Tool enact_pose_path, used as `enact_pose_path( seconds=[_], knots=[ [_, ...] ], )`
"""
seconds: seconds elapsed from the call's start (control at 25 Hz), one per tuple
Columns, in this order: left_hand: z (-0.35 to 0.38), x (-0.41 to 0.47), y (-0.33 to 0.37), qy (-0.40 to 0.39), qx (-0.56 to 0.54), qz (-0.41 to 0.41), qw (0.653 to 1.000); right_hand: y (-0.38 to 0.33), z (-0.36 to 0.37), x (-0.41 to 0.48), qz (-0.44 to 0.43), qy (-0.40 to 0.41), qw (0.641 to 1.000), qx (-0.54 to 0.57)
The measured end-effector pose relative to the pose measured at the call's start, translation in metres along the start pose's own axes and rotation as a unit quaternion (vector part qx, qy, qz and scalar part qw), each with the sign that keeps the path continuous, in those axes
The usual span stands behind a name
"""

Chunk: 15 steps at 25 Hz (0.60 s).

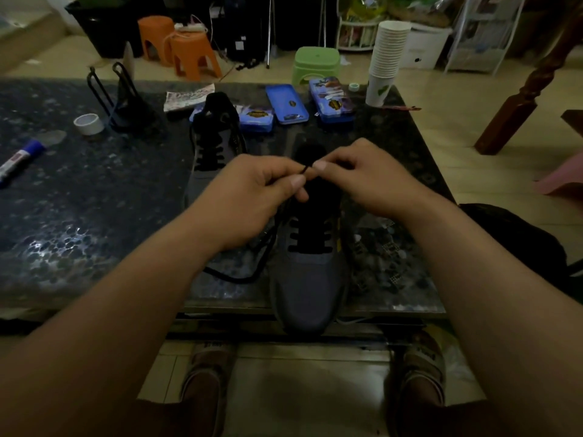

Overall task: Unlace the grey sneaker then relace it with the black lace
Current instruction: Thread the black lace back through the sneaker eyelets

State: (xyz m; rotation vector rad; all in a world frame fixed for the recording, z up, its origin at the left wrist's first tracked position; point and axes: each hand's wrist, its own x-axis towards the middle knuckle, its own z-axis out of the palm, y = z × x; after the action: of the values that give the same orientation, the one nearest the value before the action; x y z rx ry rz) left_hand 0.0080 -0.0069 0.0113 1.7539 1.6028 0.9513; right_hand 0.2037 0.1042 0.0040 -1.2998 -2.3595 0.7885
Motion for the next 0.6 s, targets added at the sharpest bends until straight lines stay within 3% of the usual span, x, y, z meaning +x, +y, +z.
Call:
enact_pose_path(
  seconds=[0.12,0.24,0.32,0.44,0.6],
  knots=[
    [0.004,0.001,-0.008,0.010,0.038,0.009,0.999,0.001,-0.004,0.007,0.032,-0.038,0.999,-0.016],
    [0.008,0.004,-0.010,0.020,0.111,0.060,0.992,0.000,-0.009,0.010,-0.046,-0.006,0.999,-0.024],
    [0.007,0.006,-0.011,0.030,0.105,0.051,0.993,-0.005,-0.014,0.009,-0.093,-0.028,0.995,0.009],
    [0.003,0.007,-0.014,0.045,0.085,0.041,0.995,-0.006,-0.009,0.008,-0.058,-0.078,0.987,0.125],
    [-0.001,0.005,-0.022,0.045,0.115,0.041,0.991,-0.003,0.002,0.007,0.015,-0.077,0.941,0.328]
  ],
)
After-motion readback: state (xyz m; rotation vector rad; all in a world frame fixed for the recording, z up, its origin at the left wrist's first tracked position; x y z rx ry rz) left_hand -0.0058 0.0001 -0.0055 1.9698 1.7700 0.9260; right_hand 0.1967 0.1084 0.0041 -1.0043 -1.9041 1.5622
